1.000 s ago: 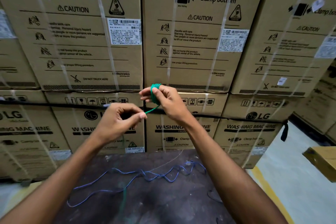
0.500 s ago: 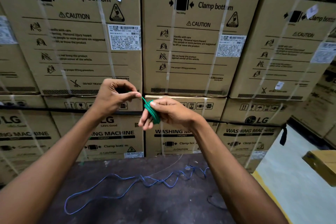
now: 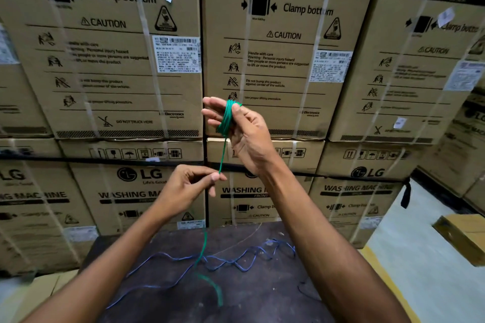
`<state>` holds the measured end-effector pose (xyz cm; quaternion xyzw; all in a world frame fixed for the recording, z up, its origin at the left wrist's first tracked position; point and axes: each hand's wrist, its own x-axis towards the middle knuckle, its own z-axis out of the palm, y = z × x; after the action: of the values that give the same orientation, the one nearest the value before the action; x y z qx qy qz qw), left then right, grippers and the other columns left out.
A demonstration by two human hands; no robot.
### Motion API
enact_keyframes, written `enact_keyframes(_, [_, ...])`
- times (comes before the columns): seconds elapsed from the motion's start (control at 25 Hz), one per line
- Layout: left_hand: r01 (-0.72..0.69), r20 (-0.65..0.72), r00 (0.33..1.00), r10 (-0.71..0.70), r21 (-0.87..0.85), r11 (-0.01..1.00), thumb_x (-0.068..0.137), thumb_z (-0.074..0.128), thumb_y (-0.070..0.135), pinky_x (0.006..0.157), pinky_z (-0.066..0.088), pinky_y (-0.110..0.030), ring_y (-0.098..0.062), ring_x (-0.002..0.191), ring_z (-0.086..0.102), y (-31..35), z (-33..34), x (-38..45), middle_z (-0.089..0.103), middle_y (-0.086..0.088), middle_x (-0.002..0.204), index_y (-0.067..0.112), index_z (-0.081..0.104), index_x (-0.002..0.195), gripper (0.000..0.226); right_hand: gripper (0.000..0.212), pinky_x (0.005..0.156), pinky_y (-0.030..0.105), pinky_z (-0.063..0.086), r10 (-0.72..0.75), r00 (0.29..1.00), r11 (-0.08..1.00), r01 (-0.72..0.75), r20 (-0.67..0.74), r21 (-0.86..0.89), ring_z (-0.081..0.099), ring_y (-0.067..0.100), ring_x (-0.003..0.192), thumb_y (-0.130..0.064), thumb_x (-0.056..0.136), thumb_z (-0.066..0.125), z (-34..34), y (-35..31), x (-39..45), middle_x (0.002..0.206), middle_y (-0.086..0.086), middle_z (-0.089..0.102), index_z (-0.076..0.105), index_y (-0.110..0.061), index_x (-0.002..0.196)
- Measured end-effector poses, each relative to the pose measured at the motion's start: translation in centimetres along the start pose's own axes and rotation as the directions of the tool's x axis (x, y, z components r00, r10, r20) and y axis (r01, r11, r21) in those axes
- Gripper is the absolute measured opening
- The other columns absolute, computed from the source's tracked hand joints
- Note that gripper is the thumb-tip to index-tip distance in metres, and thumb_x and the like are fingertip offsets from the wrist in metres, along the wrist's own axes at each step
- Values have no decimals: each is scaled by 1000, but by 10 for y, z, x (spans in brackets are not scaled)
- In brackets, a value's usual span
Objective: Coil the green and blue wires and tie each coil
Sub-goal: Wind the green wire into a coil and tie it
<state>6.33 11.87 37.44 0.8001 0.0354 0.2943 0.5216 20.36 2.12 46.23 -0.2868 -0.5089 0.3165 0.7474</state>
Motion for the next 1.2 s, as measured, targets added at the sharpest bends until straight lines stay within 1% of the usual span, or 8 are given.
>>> enact_keyframes(0.16, [-62, 126, 991, 49, 104, 993, 97, 64, 18, 61, 46, -20, -11, 55, 61, 22, -5, -11, 70, 0, 60, 13, 81, 95, 18, 40, 109, 45, 49, -69, 994, 944, 39, -79, -328, 62, 31, 125, -13, 110, 36, -13, 21, 0, 142, 23, 58, 53, 10, 137])
enact_keyframes(0.28, [-138, 58, 990, 130, 171, 976, 96, 62, 17, 53, 43, -20, -8, 50, 56, 40, -18, -10, 65, 8, 57, 10, 79, 89, 20, 37, 108, 46, 51, -90, 994, 802, 35, -63, -596, 67, 25, 119, -12, 107, 43, -20, 29, -1, 133, 19, 66, 57, 5, 137])
enact_keyframes(0.44, [-204, -77, 972, 221, 183, 962, 97, 64, 12, 52, 43, -19, -10, 51, 54, 60, -51, 4, 66, -1, 60, 7, 77, 85, 19, 33, 93, 18, 51, -34, 999, 553, 0, -23, -833, 68, 4, 102, -14, 105, 47, -36, 26, -12, 117, 11, 74, 67, 2, 126])
enact_keyframes(0.52, [-204, -120, 965, 232, 211, 956, 97, 64, 11, 51, 42, -19, -11, 51, 52, 67, -60, 16, 65, -2, 60, 8, 77, 86, 18, 32, 84, 16, 51, 33, 999, 523, -23, -7, -852, 69, 4, 92, -15, 106, 47, -39, 26, -20, 107, 8, 76, 70, 2, 120])
enact_keyframes(0.76, [-141, -200, 964, 174, 171, 975, 94, 69, 11, 51, 41, -13, -1, 52, 51, 62, -65, 59, 68, 16, 61, 12, 75, 87, 10, 43, 84, 37, 55, 371, 914, 820, -240, 163, -519, 67, 31, 90, -15, 110, 33, -22, 20, -28, 113, 27, 68, 60, 17, 118])
enact_keyframes(0.92, [-42, -211, 977, 38, -17, 999, 92, 69, 9, 52, 42, -11, 1, 54, 52, 43, -56, 63, 70, 13, 64, 13, 75, 86, 9, 42, 85, 31, 55, 354, 891, 927, -293, 285, -235, 69, 27, 89, -14, 110, 28, -12, 8, -30, 112, 31, 66, 59, 14, 116])
enact_keyframes(1.08, [74, -130, 987, -96, -160, 984, 95, 62, 6, 63, 49, -16, 1, 60, 59, 20, -34, 49, 68, 10, 63, 14, 75, 94, 14, 39, 87, 32, 59, 268, 927, 957, -287, 264, 37, 73, 24, 95, -20, 105, 41, -4, 3, -28, 111, 22, 72, 65, 9, 116])
enact_keyframes(1.2, [99, -24, 995, -100, -33, 995, 102, 55, 6, 55, 39, -13, 4, 52, 50, 11, -13, 31, 63, 7, 59, 7, 75, 94, 21, 42, 92, 34, 57, 187, 962, 974, -207, 200, 88, 69, 25, 106, -17, 109, 35, -2, 2, -18, 126, 23, 66, 56, 14, 129])
